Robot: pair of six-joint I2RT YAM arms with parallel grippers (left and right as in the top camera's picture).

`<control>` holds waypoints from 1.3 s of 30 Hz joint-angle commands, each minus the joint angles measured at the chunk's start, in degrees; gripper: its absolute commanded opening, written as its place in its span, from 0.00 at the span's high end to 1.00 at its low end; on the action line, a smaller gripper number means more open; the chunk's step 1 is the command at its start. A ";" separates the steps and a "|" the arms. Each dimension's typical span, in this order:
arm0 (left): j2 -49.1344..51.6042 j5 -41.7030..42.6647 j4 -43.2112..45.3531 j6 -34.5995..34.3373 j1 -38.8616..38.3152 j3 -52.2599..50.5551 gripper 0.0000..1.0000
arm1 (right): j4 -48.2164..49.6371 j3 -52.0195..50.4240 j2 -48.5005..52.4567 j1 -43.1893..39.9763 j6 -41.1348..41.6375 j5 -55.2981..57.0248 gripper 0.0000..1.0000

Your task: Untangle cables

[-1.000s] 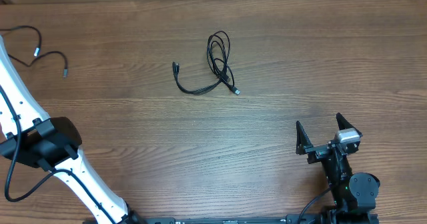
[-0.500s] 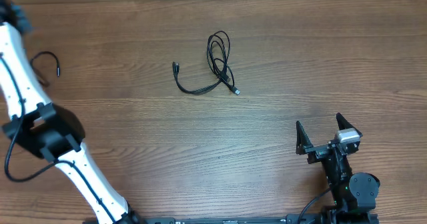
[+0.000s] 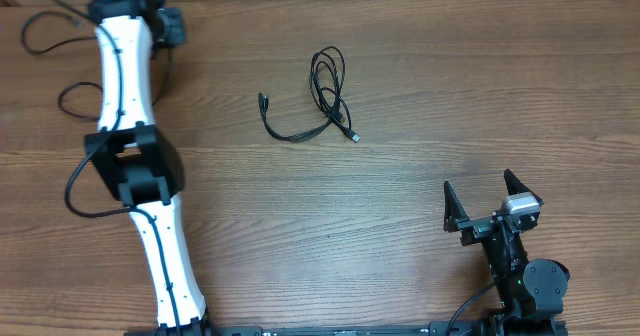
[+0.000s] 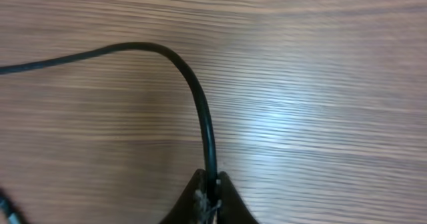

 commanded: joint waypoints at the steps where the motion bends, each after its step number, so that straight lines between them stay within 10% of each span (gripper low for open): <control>1: 1.01 -0.33 -0.20 1.01 -1.46 0.13 0.64 | 0.24 -0.59 -0.46 0.17 -0.09 0.42 0.00; 2: 1.01 -0.33 -0.22 0.98 -1.99 0.13 0.43 | 0.22 -0.59 -0.46 0.17 -0.09 0.42 0.00; 10: 0.22 -0.33 -2.78 -12.17 -0.31 0.31 0.00 | 0.22 -0.59 -0.46 0.17 -0.09 0.42 0.00; 17: -0.11 0.04 -9.51 -24.65 8.66 0.33 0.01 | 0.24 -0.59 -0.46 0.17 -0.09 0.39 0.00; 39: 0.11 0.28 -8.04 -24.76 19.15 -11.56 0.09 | 0.24 -0.59 -0.46 0.17 -0.09 0.42 0.00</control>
